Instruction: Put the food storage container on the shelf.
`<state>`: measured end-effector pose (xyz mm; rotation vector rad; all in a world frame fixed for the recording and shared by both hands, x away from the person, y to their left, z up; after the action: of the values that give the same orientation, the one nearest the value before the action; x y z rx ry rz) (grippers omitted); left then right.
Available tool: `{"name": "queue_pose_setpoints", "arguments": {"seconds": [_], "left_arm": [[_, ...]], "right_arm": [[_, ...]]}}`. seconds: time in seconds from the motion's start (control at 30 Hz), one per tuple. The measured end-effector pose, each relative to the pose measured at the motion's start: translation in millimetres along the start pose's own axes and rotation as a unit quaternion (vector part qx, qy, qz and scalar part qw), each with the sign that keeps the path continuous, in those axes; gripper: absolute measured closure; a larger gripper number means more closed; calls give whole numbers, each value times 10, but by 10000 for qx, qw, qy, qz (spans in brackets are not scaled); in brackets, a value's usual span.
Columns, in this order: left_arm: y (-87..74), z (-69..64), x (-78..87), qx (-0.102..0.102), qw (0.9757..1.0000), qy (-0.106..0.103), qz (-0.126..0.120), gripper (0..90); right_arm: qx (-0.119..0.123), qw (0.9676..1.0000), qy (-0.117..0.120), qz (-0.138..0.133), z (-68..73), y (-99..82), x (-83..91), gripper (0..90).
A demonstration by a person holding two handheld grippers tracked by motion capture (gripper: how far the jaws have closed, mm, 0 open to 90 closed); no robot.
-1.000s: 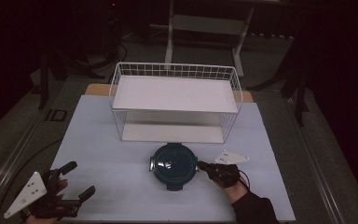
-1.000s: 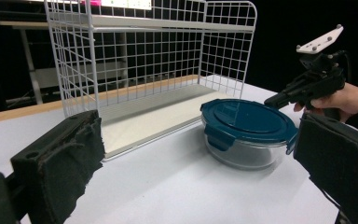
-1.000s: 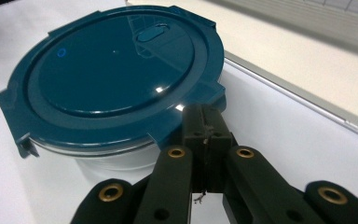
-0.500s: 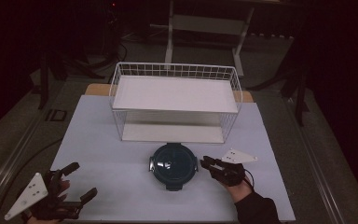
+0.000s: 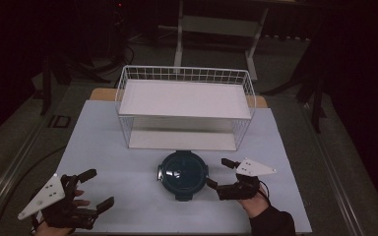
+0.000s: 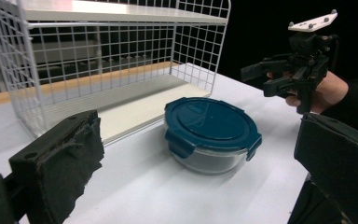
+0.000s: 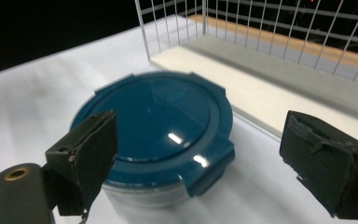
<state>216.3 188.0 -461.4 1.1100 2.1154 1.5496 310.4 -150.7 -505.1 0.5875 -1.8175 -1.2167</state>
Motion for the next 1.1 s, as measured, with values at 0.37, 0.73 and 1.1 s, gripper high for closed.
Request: {"name": "queue_pose_setpoints", "arguments": {"seconds": [0.37,0.73,1.1], "left_arm": [[191,-139,-320,264,9988,-322,260,6],[346,-187,-735,-20,9970,-506,581,7],[285,-42,-1167,585,9906,-638,1055,6]], "right_arm": [[171,9985,-192,-476,-9,224,153,190],[262,9963,-618,-534,-38,290,250,186],[150,9971,-629,-407,-37,286,208,116]]}}
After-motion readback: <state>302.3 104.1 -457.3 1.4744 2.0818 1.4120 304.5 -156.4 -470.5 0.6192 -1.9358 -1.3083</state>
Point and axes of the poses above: each handheld gripper's, and its own axes: x roughly backward along the jaws, y roughly out of its top, z roughly to its left, the point moved 8 cm from there along -x, roughly forward along the jaws, and after that the axes turned 15 degrees about x, right-handed, at the moved point
